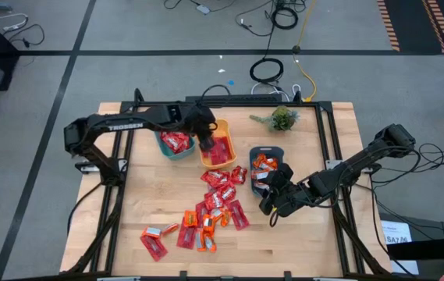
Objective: Sort candy
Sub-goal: Put the red pack of candy into the light blue bin
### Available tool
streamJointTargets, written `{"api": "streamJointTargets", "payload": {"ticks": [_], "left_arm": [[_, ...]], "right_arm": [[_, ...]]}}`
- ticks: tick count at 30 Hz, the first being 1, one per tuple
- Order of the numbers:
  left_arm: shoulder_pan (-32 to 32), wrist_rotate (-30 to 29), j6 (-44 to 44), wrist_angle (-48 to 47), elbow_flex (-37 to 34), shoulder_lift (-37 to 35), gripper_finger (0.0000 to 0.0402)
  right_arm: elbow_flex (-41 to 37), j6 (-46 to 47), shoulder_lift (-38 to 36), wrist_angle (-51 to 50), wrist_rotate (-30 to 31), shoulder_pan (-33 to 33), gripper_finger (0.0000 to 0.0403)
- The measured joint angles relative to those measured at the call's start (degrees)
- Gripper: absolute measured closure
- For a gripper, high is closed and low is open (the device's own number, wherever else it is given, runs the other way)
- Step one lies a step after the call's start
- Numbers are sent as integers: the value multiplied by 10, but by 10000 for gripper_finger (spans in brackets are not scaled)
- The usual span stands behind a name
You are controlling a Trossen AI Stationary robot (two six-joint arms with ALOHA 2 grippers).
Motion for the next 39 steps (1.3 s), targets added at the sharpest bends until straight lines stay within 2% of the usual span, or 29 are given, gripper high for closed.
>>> {"api": "streamJointTargets", "payload": {"ticks": [6, 13, 20, 30, 39], "left_arm": [[-3, -1, -66, -121, 0, -56, 269], [-46, -7, -154, -248, 0, -117, 269], [-142, -89, -254, -303, -13, -159, 269], [-254, -83, -287, -266, -58, -181, 269], [-265, -96, -319, -215, -93, -161, 269]], "right_arm": [[0, -2, 0, 0, 0, 0, 255], [0, -2, 0, 0, 0, 0, 255], [0, 0, 0, 3, 0, 0, 255], [0, 0, 0, 11, -7, 0, 255], [0, -1, 0, 15, -15, -1, 255]]}}
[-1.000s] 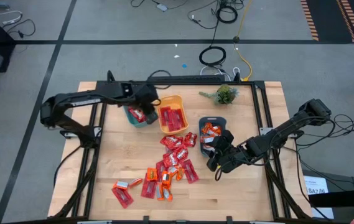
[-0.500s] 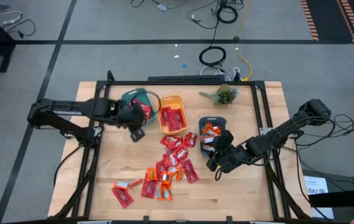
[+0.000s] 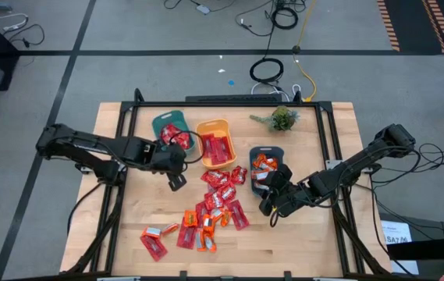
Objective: Sort candy
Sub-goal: Put the red pack of candy into the light blue bin
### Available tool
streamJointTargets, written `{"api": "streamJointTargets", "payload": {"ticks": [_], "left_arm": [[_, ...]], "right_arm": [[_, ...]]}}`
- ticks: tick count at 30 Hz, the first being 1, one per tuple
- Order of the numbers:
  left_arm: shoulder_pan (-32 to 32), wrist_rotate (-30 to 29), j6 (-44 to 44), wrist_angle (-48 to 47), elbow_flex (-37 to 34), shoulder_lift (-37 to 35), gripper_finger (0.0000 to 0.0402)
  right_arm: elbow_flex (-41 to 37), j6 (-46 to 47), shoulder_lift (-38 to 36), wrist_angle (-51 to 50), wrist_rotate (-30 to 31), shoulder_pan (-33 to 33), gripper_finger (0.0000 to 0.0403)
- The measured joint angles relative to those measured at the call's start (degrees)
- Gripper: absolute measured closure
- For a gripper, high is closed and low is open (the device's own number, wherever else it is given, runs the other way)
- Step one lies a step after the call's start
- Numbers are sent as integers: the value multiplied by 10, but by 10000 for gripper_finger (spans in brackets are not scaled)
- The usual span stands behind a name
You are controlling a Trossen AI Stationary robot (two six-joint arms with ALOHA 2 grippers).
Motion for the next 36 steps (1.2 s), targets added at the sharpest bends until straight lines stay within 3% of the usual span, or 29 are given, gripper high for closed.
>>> {"api": "streamJointTargets", "payload": {"ticks": [7, 20, 30, 36], "left_arm": [[3, -19, -1, -25, 0, 4, 269], [4, -121, 1, -50, 0, 4, 267], [32, -58, 2, -57, 1, 37, 164], [18, -58, -24, -33, 1, 46, 150]], "right_arm": [[0, -3, 0, 6, 0, 0, 255], [0, -4, 0, 6, 0, 0, 255], [0, -4, 0, 5, 0, 0, 255], [0, -14, 0, 10, 0, 0, 255]]}}
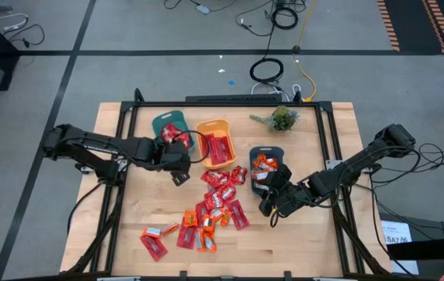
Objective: Sort candy
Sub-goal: Put the red pack of candy into the light blue bin
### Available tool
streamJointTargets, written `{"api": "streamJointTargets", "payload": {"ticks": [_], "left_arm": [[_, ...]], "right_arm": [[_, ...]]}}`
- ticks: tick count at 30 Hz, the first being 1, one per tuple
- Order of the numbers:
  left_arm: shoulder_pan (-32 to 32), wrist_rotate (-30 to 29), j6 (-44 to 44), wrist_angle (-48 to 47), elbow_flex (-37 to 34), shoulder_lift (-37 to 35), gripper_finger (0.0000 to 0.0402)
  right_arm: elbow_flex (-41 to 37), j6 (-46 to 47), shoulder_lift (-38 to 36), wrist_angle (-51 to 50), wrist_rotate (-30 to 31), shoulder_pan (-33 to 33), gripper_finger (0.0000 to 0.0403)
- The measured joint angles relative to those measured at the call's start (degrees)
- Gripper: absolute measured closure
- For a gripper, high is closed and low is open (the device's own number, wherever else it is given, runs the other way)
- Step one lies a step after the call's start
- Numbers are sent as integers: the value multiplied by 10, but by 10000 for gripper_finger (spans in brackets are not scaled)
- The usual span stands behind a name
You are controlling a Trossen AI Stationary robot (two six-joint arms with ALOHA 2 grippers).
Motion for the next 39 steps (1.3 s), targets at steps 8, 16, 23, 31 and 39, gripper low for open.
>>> {"api": "streamJointTargets", "payload": {"ticks": [8, 16, 23, 31, 39], "left_arm": [[-23, -21, -24, 106, 0, 5, 150], [-47, -27, -16, 182, 0, 65, 150], [-52, -37, -19, 190, 0, 166, 150], [-34, -54, -21, 254, 0, 259, 150], [-14, -17, -21, 330, 0, 315, 150]], "right_arm": [[0, -5, 0, 6, 0, 0, 255], [0, -5, 0, 8, 0, 0, 255], [0, -5, 0, 9, 0, 0, 255], [0, -4, 0, 8, 0, 0, 255], [0, -5, 0, 8, 0, 0, 255]]}}
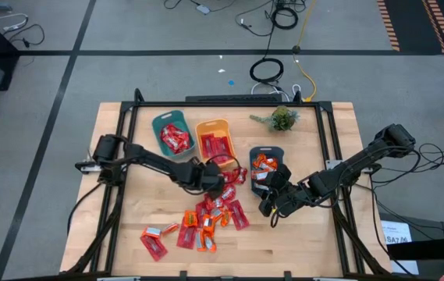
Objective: Sort candy
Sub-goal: Put the red pack of candy into the light blue bin
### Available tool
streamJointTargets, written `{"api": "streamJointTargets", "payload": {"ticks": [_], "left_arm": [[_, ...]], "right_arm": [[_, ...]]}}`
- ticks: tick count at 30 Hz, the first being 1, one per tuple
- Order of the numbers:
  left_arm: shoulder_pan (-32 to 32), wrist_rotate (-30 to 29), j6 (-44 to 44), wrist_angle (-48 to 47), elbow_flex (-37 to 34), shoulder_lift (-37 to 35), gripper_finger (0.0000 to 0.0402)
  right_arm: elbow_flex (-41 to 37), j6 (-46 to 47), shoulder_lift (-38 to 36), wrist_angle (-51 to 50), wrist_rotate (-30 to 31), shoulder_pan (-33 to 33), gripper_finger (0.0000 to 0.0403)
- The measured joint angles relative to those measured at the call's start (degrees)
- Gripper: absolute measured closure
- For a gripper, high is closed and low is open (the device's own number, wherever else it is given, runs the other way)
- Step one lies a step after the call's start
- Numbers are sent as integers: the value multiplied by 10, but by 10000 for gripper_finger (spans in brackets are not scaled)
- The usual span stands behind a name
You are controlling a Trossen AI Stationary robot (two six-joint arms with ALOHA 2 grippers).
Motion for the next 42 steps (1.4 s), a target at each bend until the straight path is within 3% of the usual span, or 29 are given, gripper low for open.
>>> {"api": "streamJointTargets", "payload": {"ticks": [4, 7, 18, 23, 29, 35, 42], "left_arm": [[2, 4, -6, 11, 2, 13, 155], [2, 11, -17, 11, 2, 14, 180], [2, 37, 3, -10, 2, -7, 376], [1, 44, 3, -31, 1, -40, 377], [-7, 35, 6, -81, 1, -102, 349], [-20, 32, 7, -143, 2, -172, 353], [-17, -18, 6, -237, 2, -275, 360]], "right_arm": [[0, 0, 0, -1, 0, 0, 255], [0, -2, 0, -2, 0, 0, 255], [0, -10, 0, 0, 0, 0, 255], [0, -10, 0, 0, 0, 0, 255], [0, -10, 0, 1, 0, 0, 255], [0, -10, 0, 0, 0, 0, 255], [0, -10, 0, 1, 0, 0, 255]]}}
